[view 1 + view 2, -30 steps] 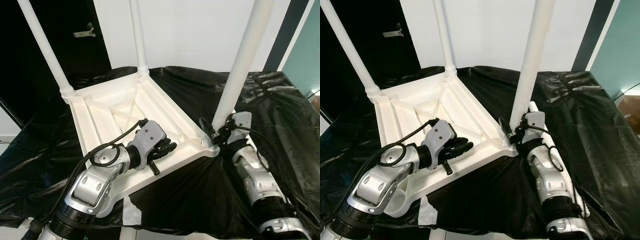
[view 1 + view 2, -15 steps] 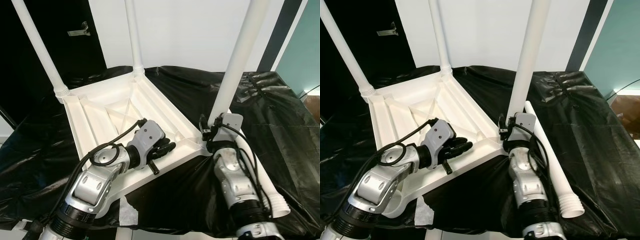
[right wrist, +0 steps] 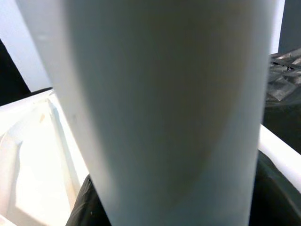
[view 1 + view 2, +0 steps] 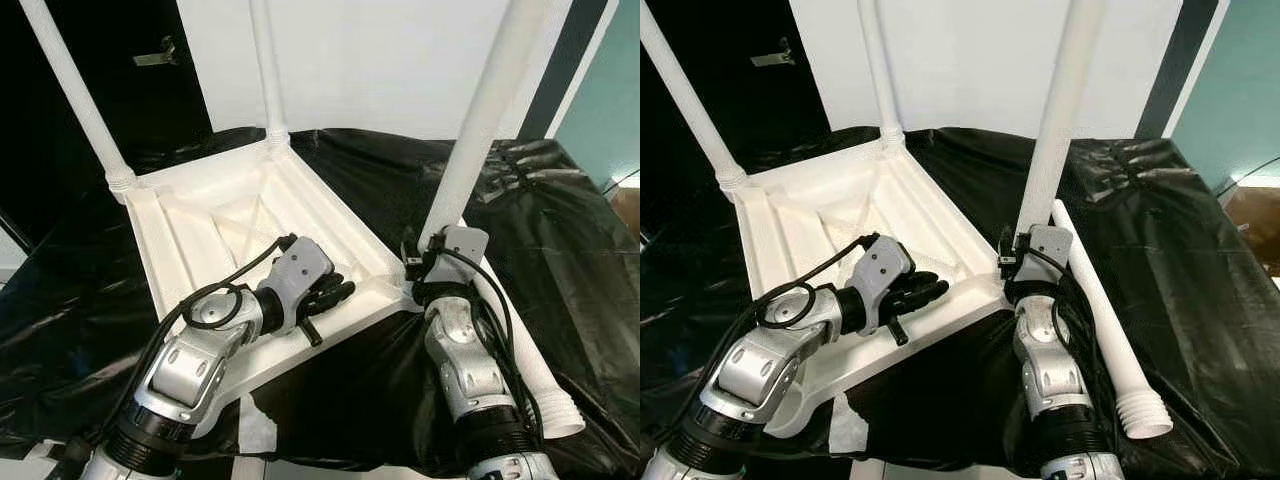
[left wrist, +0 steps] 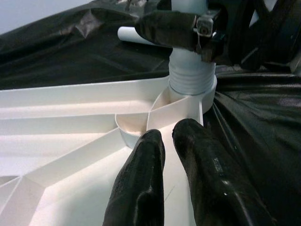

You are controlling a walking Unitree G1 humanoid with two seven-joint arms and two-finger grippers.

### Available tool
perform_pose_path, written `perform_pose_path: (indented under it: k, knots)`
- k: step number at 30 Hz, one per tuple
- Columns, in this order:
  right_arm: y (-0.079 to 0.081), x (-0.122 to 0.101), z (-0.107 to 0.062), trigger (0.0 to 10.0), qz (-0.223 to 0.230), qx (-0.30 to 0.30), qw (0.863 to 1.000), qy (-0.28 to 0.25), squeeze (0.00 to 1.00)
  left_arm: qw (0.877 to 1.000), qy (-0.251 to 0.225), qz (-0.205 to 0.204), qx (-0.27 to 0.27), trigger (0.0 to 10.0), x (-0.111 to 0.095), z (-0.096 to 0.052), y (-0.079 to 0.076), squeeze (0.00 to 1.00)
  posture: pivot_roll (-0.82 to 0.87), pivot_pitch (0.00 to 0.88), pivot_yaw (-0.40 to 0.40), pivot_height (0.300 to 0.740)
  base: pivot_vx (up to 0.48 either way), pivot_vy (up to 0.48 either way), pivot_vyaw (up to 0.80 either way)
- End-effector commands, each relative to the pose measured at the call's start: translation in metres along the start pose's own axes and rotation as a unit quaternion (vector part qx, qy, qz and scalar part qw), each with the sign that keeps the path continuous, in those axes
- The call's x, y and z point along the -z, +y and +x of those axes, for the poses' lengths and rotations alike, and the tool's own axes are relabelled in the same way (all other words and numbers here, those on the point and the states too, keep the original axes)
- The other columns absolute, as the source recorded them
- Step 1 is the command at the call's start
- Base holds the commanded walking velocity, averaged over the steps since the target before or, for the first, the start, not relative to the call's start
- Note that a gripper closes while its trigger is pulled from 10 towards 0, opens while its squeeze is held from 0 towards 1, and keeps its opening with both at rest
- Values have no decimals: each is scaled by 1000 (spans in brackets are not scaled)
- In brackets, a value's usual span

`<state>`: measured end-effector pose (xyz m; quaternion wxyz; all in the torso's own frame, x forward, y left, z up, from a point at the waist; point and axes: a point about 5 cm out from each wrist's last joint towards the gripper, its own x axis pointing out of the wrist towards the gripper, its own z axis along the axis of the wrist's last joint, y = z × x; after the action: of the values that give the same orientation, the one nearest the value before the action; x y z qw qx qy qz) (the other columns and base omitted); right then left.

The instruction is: Building children table

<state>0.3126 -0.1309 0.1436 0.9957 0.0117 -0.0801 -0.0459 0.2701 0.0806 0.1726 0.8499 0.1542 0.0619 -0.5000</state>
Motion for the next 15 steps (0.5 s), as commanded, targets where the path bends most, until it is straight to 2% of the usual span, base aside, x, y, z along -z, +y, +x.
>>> perform_pose_path:
  k: [1,8,15]
  knots:
    - [-7,-3,3,10000,-10,16,1000,-1,0,1000,-1,1,-19,10000,-1,0,3,0,-41,0,16,740,0,0,0]
    - [-3,8,-3,10000,-2,28,999,22,0,1000,-3,2,-18,10000,-1,-1,3,0,-34,0,18,740,0,0,0]
    - [-7,13,-5,10000,-9,30,999,31,0,1000,0,2,-17,10000,1,-3,4,0,-37,0,19,740,0,0,0]
